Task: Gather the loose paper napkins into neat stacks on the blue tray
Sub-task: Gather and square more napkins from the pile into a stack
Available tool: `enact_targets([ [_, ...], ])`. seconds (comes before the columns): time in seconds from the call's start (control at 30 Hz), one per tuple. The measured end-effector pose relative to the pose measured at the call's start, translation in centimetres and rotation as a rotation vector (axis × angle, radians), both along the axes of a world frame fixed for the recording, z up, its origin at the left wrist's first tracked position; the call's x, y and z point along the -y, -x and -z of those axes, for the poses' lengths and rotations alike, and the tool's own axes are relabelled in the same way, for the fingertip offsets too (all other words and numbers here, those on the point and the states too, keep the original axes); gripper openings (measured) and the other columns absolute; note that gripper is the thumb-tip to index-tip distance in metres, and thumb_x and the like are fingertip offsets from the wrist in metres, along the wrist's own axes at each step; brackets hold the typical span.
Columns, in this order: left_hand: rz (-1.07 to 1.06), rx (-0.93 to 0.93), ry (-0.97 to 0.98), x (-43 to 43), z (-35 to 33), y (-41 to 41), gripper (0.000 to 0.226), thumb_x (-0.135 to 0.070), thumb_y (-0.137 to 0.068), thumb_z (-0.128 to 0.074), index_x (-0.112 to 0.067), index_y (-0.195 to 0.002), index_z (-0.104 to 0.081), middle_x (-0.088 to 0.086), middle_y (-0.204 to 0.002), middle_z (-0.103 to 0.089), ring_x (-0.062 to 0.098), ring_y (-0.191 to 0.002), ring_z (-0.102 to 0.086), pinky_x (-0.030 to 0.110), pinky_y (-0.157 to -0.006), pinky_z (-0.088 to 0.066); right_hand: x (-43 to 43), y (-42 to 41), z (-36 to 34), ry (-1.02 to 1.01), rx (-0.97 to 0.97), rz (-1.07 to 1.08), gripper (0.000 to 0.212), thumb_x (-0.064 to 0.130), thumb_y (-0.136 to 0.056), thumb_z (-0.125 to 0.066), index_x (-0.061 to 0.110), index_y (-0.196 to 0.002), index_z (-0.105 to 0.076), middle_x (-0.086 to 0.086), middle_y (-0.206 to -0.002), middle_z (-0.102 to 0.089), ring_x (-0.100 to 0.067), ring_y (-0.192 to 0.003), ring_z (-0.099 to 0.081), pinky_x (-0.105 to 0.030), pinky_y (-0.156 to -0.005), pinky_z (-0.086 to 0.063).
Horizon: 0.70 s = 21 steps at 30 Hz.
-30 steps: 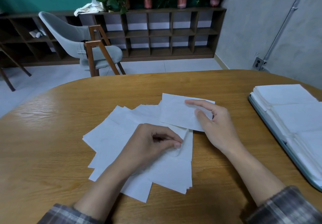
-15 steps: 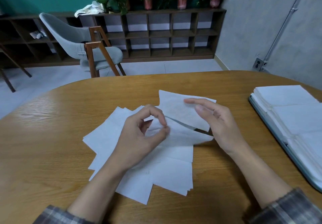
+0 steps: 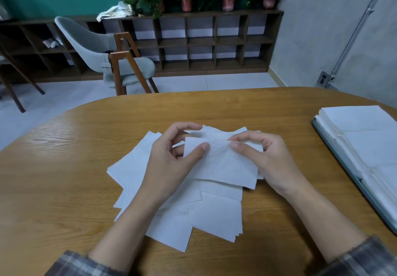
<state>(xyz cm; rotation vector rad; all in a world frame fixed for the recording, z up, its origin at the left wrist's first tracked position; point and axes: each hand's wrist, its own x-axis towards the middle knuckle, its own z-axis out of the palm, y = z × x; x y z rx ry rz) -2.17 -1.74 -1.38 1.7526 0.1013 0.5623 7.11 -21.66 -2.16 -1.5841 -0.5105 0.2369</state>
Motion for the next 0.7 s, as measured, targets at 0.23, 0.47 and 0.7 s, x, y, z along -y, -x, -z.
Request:
enact_targets([
  [0.23,-0.034,-0.086,-0.035,-0.5,0.5,-0.2,0.008,-0.02,-0.087,-0.085,-0.027,-0.086,-0.082,-0.018,-0.096,-0.079,0.009,-0.06,-0.032,0.015,-0.053,-0.03,0.1,0.0,0.0,-0.065,-0.132,-0.126,0.017,0.024,-0.087,-0.079,0.014,-0.099,-0.084,-0.007,-0.106,-0.08,-0.02,-0.1,-0.075,-0.028,-0.085,-0.056],
  [0.47,-0.071,-0.066,0.039,-0.3,1.0,-0.4,0.008,-0.022,-0.087,-0.085,-0.027,-0.091,-0.081,-0.018,-0.1,-0.079,0.013,-0.055,-0.03,0.017,-0.053,-0.031,-0.2,0.3,0.2,-0.074,-0.177,-0.088,0.026,0.029,-0.086,-0.072,0.007,-0.099,-0.081,-0.012,-0.104,-0.081,-0.021,-0.091,-0.076,-0.033,-0.08,-0.057],
  [0.7,-0.073,-0.074,-0.029,-0.3,1.2,-0.5,0.008,-0.031,-0.084,-0.086,-0.032,-0.091,-0.082,-0.018,-0.119,-0.071,0.0,-0.115,-0.064,0.018,-0.078,-0.046,-0.2,0.3,0.1,-0.07,-0.165,-0.068,0.032,0.029,-0.088,-0.072,0.002,-0.105,-0.078,-0.013,-0.103,-0.08,-0.021,-0.09,-0.076,-0.029,-0.078,-0.058],
])
